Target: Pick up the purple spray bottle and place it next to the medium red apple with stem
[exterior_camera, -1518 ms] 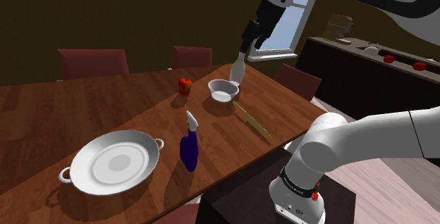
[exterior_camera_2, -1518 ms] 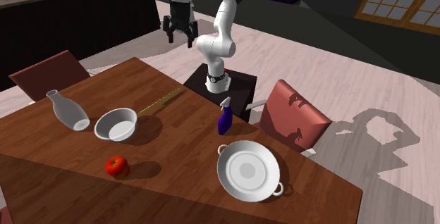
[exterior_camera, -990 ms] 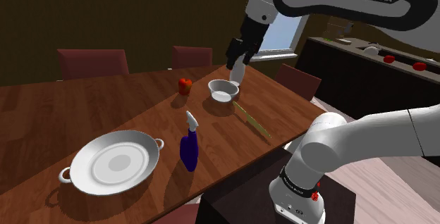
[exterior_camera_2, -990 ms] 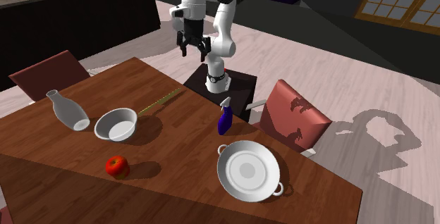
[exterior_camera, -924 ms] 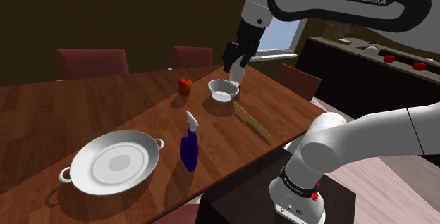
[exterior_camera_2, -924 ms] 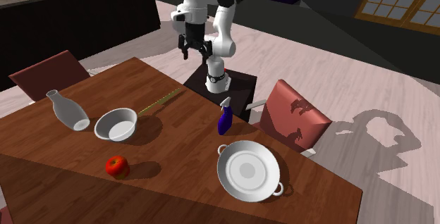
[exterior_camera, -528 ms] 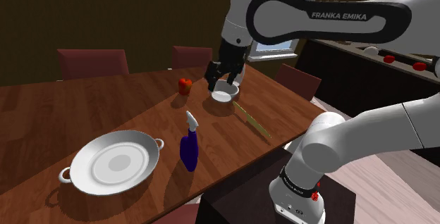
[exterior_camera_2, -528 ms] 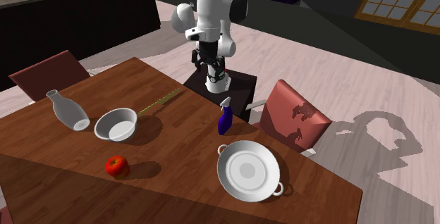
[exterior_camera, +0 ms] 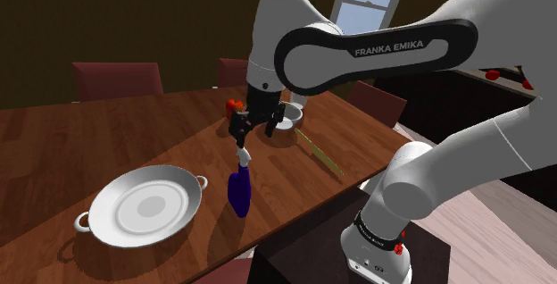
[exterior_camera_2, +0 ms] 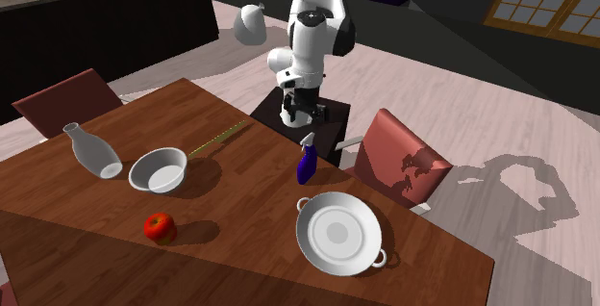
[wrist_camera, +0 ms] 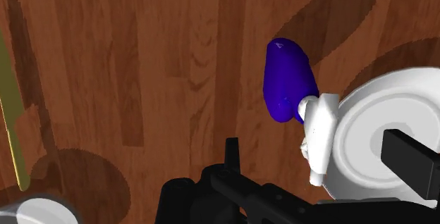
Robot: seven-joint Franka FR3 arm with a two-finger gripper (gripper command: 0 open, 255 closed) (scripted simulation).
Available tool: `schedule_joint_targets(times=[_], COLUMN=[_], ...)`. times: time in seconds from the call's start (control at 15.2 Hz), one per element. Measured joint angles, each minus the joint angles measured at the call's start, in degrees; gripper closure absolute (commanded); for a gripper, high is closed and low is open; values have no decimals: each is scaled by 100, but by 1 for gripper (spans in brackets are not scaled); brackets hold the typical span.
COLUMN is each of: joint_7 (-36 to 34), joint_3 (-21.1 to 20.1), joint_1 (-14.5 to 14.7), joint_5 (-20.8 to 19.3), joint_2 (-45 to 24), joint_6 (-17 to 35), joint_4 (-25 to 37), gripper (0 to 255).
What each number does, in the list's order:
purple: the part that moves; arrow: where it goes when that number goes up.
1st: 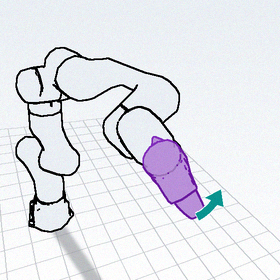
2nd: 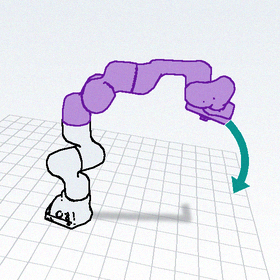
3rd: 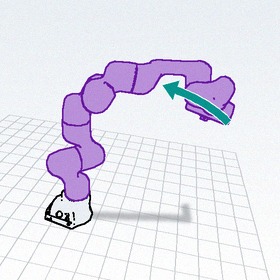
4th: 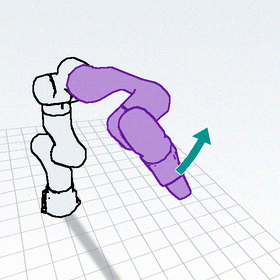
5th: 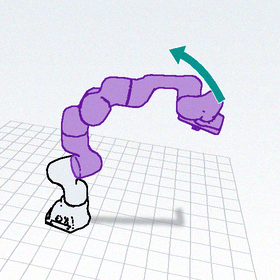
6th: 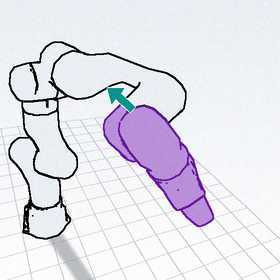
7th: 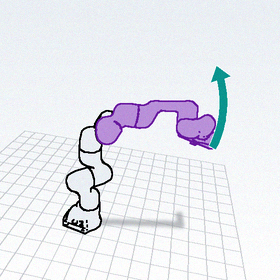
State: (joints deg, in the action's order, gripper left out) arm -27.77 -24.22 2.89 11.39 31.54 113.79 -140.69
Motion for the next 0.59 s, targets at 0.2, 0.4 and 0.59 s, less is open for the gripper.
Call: schedule_joint_targets(times=[0.2, 0.4, 0.59], joint_7=[-266, -313, -333], joint_3=[-230, -306, -371], joint_1=[8, -3, -9], joint_5=[54, 59, 67], joint_2=[-317, -462, -578], joint_6=[218, 460, 752], joint_4=[28, -82, -265], gripper=[0, 0, 0])
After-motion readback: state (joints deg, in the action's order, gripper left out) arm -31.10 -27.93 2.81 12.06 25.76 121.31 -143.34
